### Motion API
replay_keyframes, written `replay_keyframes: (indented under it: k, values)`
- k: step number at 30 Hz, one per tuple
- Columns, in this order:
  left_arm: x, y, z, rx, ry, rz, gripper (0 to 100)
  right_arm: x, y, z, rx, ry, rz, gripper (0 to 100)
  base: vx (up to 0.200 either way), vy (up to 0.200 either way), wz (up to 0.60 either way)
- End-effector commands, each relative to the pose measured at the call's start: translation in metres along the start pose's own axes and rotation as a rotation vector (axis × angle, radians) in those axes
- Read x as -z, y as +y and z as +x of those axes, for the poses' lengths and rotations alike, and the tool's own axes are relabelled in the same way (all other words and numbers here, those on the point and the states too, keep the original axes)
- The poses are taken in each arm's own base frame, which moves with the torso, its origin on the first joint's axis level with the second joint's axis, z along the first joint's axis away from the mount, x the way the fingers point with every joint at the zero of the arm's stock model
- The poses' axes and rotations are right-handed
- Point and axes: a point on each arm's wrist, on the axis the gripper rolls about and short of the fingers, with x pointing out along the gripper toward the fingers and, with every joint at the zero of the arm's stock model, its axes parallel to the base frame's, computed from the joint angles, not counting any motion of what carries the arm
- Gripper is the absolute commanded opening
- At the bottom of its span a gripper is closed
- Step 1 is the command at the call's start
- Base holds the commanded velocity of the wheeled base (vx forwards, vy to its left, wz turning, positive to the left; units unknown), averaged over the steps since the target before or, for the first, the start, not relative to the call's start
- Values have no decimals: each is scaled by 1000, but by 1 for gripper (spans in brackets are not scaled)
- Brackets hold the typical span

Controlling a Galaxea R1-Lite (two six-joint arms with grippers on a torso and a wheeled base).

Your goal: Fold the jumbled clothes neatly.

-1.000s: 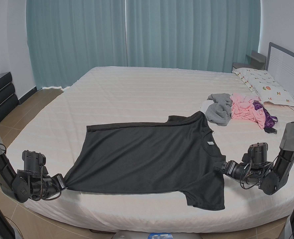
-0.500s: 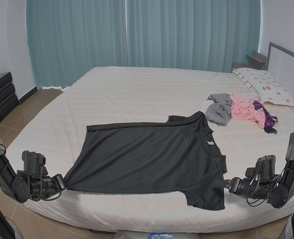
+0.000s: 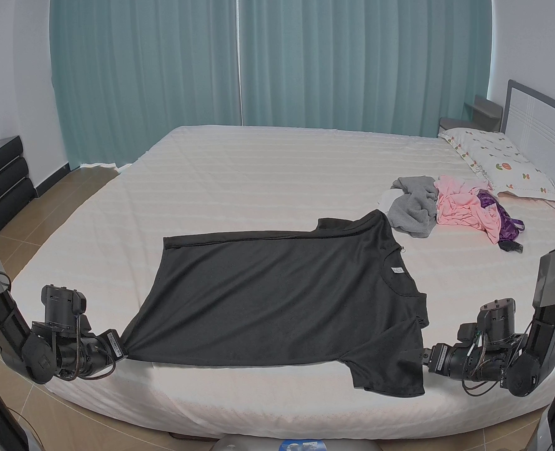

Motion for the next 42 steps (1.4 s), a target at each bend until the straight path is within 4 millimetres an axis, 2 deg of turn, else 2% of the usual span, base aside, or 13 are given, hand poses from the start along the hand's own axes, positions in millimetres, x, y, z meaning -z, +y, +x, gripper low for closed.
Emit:
replay_keyframes:
  k: [1, 9, 10, 16, 28, 35, 42]
  values:
    - [1, 0, 0, 0, 2, 1, 0, 1, -2, 4, 3, 14, 3, 100, 0, 0, 0]
    - [1, 0, 0, 1, 6, 2, 0, 1, -2, 6, -10, 22, 3, 100, 0, 0, 0]
    - [1, 0, 0, 1, 6, 2, 0, 0, -1, 6, -12, 19, 2, 0, 0, 0, 0]
    - [1, 0, 0, -1, 6, 2, 0, -2, -3, -3, -6, -1, 12, 0, 0, 0, 0]
    - [2, 0, -2, -1, 6, 5, 0, 12, -8, -33, 4, 22, 12, 0, 0, 0, 0]
    - [2, 0, -4, 1, 0, 9, 0, 3, -12, -49, -7, -28, 31, 0, 0, 0, 0]
    - [8, 3, -9, -9, 18, 62, 0, 13, -9, -70, -9, 62, 0, 0, 0, 0, 0]
